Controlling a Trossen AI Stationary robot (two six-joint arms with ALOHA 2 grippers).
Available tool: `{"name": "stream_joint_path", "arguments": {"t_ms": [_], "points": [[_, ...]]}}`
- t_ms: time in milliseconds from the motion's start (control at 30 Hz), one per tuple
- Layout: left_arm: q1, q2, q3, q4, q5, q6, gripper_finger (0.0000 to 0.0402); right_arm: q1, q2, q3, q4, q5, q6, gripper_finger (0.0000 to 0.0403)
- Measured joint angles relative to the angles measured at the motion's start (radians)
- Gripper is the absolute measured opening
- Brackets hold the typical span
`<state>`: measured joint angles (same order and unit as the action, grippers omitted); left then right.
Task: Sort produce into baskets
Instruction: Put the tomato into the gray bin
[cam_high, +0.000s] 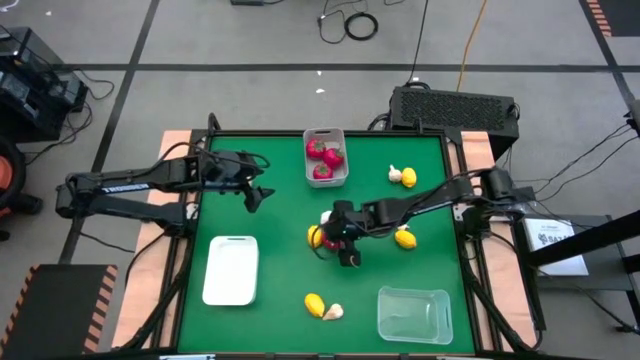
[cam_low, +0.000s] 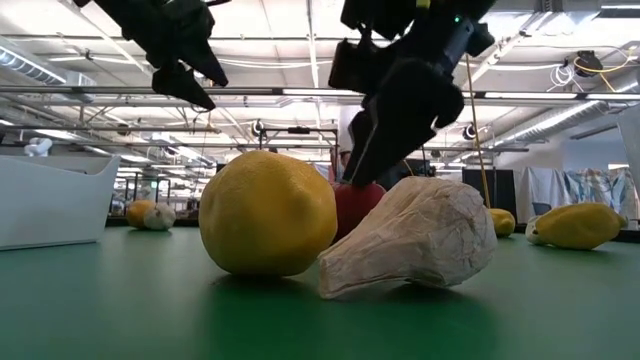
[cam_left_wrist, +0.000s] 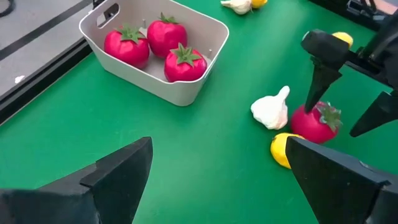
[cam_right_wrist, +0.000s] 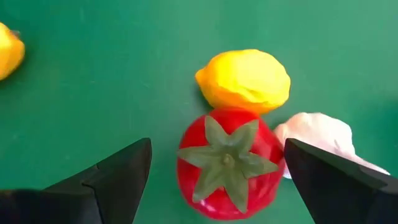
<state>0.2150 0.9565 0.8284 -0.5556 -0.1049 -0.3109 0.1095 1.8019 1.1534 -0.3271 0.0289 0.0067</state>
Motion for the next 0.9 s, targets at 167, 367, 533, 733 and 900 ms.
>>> {"name": "stream_joint_path", "arguments": {"t_ms": [167, 367, 533, 733, 900], "points": [[0.000, 0.000, 0.000, 0.003, 0.007, 0.004, 0.0374, 0.003, 0.038, 0.000, 0.023, 0.076, -0.003, 0.0357], [-0.002, 0.000, 0.000, 0.004, 0.011, 0.003, 0.0374, 0.004, 0.063, 0.000, 0.019, 0.075, 0.017, 0.0357], [-0.002, 0.000, 0.000, 0.005, 0.016, 0.002, 0.0374, 0.004, 0.063, 0.000, 0.014, 0.075, 0.018, 0.0357], [-0.002, 0.000, 0.000, 0.020, 0.016, 0.002, 0.0374, 0.004, 0.063, 0.000, 0.012, 0.074, 0.041, 0.0353], [-0.002, 0.000, 0.000, 0.026, 0.016, 0.002, 0.0374, 0.004, 0.063, 0.000, 0.012, 0.074, 0.061, 0.0323]]}}
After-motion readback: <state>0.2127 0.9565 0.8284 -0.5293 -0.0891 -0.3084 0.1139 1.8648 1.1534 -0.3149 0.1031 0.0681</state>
